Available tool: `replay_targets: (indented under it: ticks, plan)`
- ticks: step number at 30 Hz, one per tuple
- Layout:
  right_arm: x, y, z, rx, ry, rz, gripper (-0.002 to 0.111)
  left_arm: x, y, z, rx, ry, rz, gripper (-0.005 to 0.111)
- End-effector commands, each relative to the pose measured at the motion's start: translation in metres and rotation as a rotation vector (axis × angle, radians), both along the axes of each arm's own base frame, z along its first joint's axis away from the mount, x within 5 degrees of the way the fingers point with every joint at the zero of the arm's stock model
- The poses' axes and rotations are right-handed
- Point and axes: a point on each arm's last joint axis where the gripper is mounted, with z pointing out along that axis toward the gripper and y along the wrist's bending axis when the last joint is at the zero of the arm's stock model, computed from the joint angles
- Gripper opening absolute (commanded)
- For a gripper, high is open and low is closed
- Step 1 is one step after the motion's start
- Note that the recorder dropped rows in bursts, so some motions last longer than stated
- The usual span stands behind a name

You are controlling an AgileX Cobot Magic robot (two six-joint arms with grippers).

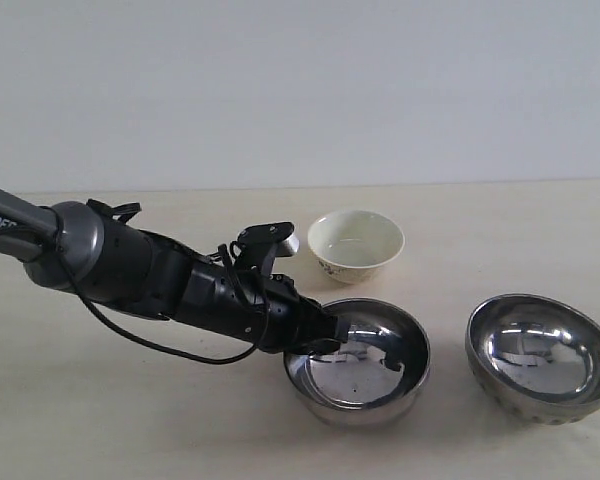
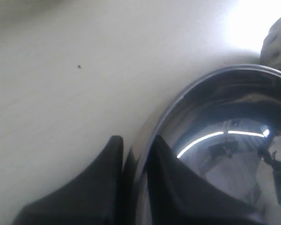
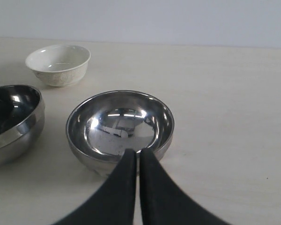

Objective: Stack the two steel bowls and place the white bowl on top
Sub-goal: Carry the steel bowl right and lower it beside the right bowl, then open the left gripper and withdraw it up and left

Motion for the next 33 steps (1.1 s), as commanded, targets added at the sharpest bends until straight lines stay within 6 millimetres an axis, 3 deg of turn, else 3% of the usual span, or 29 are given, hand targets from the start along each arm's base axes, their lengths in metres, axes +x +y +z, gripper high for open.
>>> replay_targets:
  ticks: [1, 9, 11, 14, 16, 27, 30, 33]
  plan:
    - [0.0, 0.0, 0.001, 0.0, -0.016, 0.002, 0.0, 0.001, 0.001, 0.0, 0.052, -0.075, -0.048, 0.004]
    - [0.0, 0.0, 0.001, 0.0, -0.016, 0.002, 0.0, 0.002, 0.002, 0.0, 0.078, -0.099, -0.056, 0.004]
    - [0.0, 0.0, 0.001, 0.0, -0.016, 0.002, 0.0, 0.001, 0.0, 0.001, 0.055, -0.089, -0.065, 0.018]
    - [0.0, 0.0, 0.001, 0.0, -0.016, 0.002, 0.0, 0.002, -0.001, 0.003, 0.052, -0.095, -0.065, 0.05]
    - [0.0, 0.0, 0.001, 0.0, -0.016, 0.002, 0.0, 0.004, -0.002, 0.006, 0.048, -0.107, -0.068, 0.057]
    - [0.0, 0.0, 0.001, 0.0, -0.016, 0.002, 0.0, 0.006, 0.001, 0.066, 0.004, -0.246, -0.037, 0.054]
    - [0.0, 0.0, 0.001, 0.0, -0.016, 0.002, 0.0, 0.004, 0.003, 0.08, -0.012, -0.263, -0.023, 0.039]
    - [0.0, 0.0, 0.001, 0.0, -0.016, 0.002, 0.0, 0.0, 0.003, 0.093, -0.014, -0.302, -0.059, 0.01]
